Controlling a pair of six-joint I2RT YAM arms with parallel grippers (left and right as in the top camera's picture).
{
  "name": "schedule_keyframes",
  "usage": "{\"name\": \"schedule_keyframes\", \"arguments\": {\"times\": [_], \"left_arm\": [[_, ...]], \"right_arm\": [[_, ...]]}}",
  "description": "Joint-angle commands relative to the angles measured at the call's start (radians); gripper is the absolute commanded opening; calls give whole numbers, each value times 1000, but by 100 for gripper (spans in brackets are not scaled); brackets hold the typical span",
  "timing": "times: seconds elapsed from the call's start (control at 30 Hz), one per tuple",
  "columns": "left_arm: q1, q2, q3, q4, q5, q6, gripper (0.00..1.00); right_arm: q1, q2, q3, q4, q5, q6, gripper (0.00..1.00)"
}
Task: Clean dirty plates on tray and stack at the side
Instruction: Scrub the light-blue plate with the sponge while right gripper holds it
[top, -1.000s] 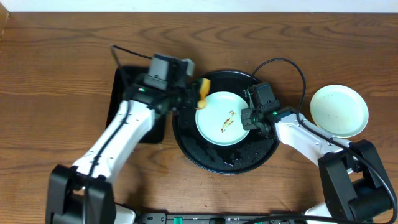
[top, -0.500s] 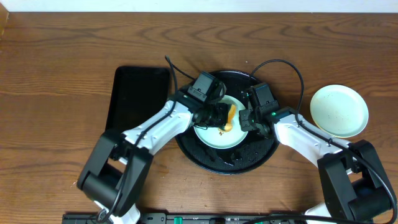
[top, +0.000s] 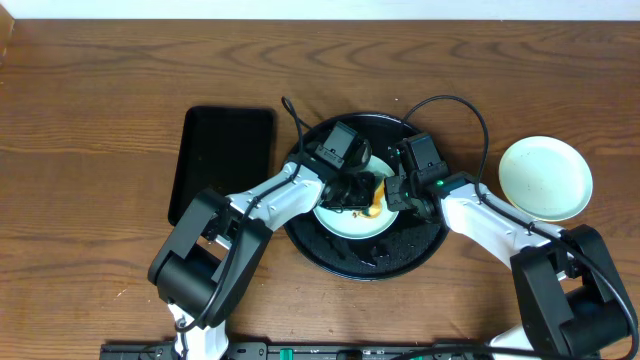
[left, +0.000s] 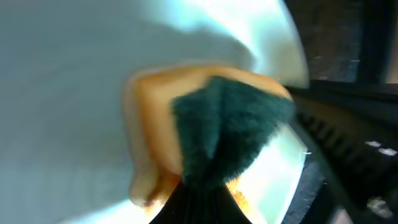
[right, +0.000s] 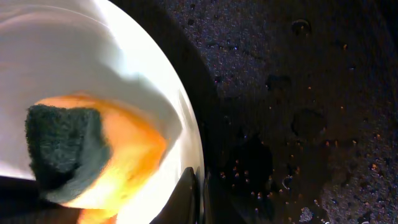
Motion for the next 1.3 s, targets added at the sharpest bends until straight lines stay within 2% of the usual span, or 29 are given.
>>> {"name": "schedule_keyframes", "arguments": {"times": [0.0, 0.07, 0.27, 0.43, 0.63, 0.97, 1.27], "left_arm": [[21, 35, -1, -92, -250, -17, 7], [41, 29, -1, -153, -329, -35, 8], [83, 10, -1, -235, -339, -28, 8], [79, -69, 5, -243, -243, 99, 7], [60, -143, 4, -224, -127, 99, 8], [-48, -137, -33, -180, -123, 95, 7], [-87, -61, -39, -156, -346, 80, 8]], "right_arm": [[16, 6, -12, -21, -25, -27, 1], [16, 6, -12, -23, -25, -27, 1], [16, 6, -12, -36, -25, -27, 1], [16, 6, -12, -42, -20, -27, 1], [16, 6, -12, -44, -20, -27, 1], [16, 6, -12, -47, -20, -27, 1], [16, 6, -12, -51, -21, -27, 1]]}}
